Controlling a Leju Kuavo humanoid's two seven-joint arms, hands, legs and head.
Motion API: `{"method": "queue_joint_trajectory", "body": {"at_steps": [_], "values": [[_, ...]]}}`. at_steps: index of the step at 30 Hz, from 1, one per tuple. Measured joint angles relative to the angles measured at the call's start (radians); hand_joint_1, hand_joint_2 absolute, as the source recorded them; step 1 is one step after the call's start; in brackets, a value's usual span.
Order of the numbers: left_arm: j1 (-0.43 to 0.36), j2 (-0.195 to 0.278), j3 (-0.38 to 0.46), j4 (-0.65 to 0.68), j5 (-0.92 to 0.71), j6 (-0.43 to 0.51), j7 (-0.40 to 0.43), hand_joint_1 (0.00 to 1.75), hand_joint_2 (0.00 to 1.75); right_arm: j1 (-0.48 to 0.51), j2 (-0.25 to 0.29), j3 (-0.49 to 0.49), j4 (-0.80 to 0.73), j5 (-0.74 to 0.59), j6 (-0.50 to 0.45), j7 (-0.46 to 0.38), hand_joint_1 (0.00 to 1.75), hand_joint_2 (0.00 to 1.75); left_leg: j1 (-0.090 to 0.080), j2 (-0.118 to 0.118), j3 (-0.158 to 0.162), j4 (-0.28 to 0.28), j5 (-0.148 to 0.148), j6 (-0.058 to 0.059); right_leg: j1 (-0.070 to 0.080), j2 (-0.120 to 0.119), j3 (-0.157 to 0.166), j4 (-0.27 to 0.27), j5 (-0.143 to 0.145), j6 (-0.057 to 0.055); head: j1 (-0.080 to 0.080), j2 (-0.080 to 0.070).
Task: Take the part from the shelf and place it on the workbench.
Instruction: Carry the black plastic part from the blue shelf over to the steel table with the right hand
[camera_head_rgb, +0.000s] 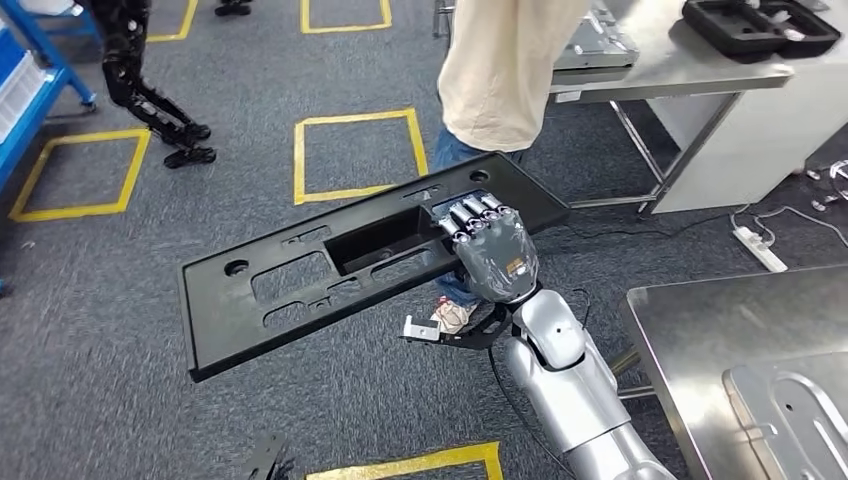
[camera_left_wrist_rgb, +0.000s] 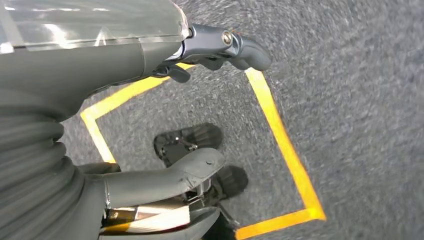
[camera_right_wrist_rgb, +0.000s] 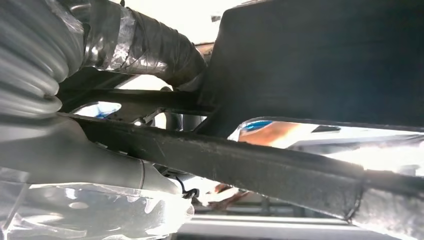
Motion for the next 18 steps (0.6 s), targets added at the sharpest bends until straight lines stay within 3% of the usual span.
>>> {"method": "queue_joint_trajectory", "body": {"at_steps": [2, 3, 4, 5, 7, 9, 11, 12, 14, 16, 18], "values": [[0.003, 0.0, 0.0, 0.0, 0.0, 0.0, 0.0, 0.0, 1.75, -0.001, 0.0, 0.0, 0.002, 0.0, 0.0, 0.0, 1.75, 1.75, -0.003, 0.027, -0.002, 0.001, -0.001, 0.002, -0.003, -0.018, -0.052, 0.116, -0.05, 0.004, 0.001, 0.0], [0.004, 0.0, 0.0, 0.0, -0.001, 0.0, 0.0, 0.0, 1.75, 0.0, -0.001, 0.0, 0.003, 0.0, 0.0, 0.0, 1.75, 1.75, -0.003, 0.041, -0.002, 0.002, -0.001, 0.003, -0.004, -0.021, -0.062, 0.141, -0.052, 0.006, 0.001, 0.0], [0.004, 0.0, 0.0, 0.0, -0.001, -0.001, 0.0, 0.0, 1.75, 0.0, -0.001, 0.0, 0.004, 0.0, 0.0, -0.001, 1.75, 1.75, -0.003, 0.055, -0.003, 0.004, -0.003, 0.002, -0.005, -0.025, -0.053, 0.131, -0.038, 0.007, 0.001, 0.0], [0.004, 0.0, 0.0, 0.0, -0.001, -0.001, 0.0, 0.0, 1.75, 0.0, -0.001, 0.0, 0.005, 0.0, 0.0, -0.001, 1.75, 1.75, -0.003, 0.067, -0.003, 0.006, -0.005, 0.001, -0.005, -0.033, -0.025, 0.084, -0.009, 0.007, 0.001, 0.0], [0.003, -0.001, 0.0, 0.0, -0.002, -0.001, 0.0, 0.0, 1.75, -0.004, -0.001, 0.0, 0.006, 0.0, 0.0, -0.001, 1.75, 1.75, -0.007, 0.088, -0.003, 0.015, -0.013, -0.006, 0.001, -0.079, 0.046, -0.044, 0.04, 0.001, 0.001, 0.0], [0.003, -0.001, 0.0, 0.0, -0.003, -0.001, 0.0, 0.0, 1.75, -0.009, 0.0, 0.001, 0.006, 0.001, 0.0, -0.001, 1.75, 1.75, -0.014, 0.106, -0.002, 0.021, -0.02, -0.015, 0.01, -0.108, 0.075, -0.106, 0.051, -0.01, 0.0, 0.0], [0.002, -0.001, 0.0, 0.0, -0.004, -0.001, 0.0, 0.0, 1.75, -0.01, 0.0, 0.001, 0.006, 0.001, 0.0, 0.0, 1.75, 1.75, -0.017, 0.126, 0.001, 0.021, -0.023, -0.024, 0.012, -0.09, 0.072, -0.11, 0.052, -0.02, 0.0, 0.0], [0.002, -0.001, 0.0, 0.0, -0.006, -0.001, 0.0, 0.0, 1.75, -0.01, 0.0, 0.001, 0.006, 0.001, 0.0, 0.0, 1.75, 1.75, -0.015, 0.123, 0.002, 0.024, -0.029, -0.03, 0.009, -0.078, 0.072, -0.112, 0.054, -0.025, 0.0, 0.0], [0.001, -0.001, 0.0, 0.0, -0.009, -0.001, 0.0, 0.0, 1.75, -0.011, 0.001, 0.001, 0.006, 0.001, 0.0, 0.001, 1.75, 1.75, -0.009, 0.082, -0.014, 0.07, -0.067, -0.04, 0.003, -0.056, 0.073, -0.117, 0.06, -0.037, 0.0, 0.0], [0.003, 0.0, 0.0, 0.0, -0.01, -0.001, 0.0, 0.0, 1.75, -0.011, 0.003, 0.001, 0.006, 0.001, 0.0, 0.003, 1.75, 1.75, -0.007, 0.032, -0.064, 0.187, -0.133, -0.045, 0.0, -0.033, 0.071, -0.118, 0.062, -0.045, -0.001, 0.0], [0.009, 0.001, 0.0, 0.0, -0.011, -0.001, 0.0, 0.0, 1.75, -0.006, 0.004, 0.001, 0.007, 0.001, 0.0, 0.003, 1.75, 1.75, -0.007, 0.021, -0.114, 0.295, -0.168, -0.047, 0.0, -0.006, 0.07, -0.117, 0.063, -0.046, 0.0, 0.0]]}}
